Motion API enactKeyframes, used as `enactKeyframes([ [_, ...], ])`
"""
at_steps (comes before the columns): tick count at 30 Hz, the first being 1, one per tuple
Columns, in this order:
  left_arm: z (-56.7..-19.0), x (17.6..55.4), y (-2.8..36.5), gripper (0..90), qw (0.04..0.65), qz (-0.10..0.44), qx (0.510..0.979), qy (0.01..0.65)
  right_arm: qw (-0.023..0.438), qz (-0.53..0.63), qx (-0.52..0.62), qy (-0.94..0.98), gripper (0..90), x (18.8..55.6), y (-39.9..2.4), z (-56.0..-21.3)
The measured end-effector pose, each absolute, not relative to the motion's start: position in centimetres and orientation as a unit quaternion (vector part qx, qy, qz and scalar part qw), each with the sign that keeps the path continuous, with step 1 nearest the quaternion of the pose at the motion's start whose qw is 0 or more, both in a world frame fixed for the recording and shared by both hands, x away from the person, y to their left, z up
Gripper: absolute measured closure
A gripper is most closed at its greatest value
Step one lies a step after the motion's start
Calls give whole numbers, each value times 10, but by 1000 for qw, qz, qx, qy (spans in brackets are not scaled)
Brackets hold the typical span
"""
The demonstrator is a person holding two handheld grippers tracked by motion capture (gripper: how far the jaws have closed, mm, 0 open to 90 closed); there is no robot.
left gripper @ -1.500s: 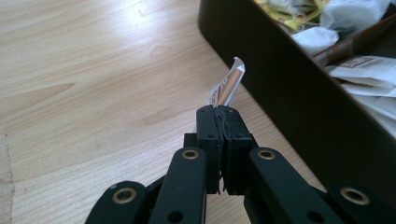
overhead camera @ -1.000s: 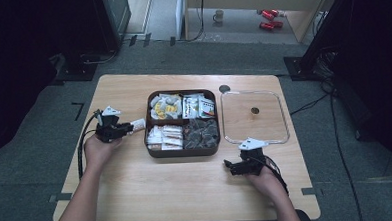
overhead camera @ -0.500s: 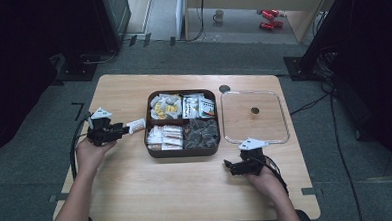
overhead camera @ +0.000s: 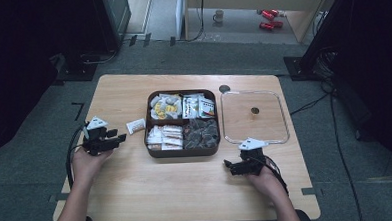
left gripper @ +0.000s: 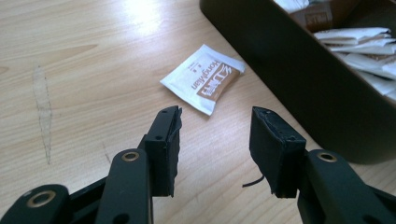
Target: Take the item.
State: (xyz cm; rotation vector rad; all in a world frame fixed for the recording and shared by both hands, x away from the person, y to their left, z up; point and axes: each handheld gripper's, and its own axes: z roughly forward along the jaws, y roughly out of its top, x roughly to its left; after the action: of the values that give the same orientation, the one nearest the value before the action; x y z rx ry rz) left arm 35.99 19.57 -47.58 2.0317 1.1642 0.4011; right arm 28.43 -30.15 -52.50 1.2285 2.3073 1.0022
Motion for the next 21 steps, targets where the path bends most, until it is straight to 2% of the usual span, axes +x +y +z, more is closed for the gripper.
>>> enactKeyframes([
  [21,-506,339,212,480,355,158,793,470,171,353,432,812,55,284,-302,-525],
])
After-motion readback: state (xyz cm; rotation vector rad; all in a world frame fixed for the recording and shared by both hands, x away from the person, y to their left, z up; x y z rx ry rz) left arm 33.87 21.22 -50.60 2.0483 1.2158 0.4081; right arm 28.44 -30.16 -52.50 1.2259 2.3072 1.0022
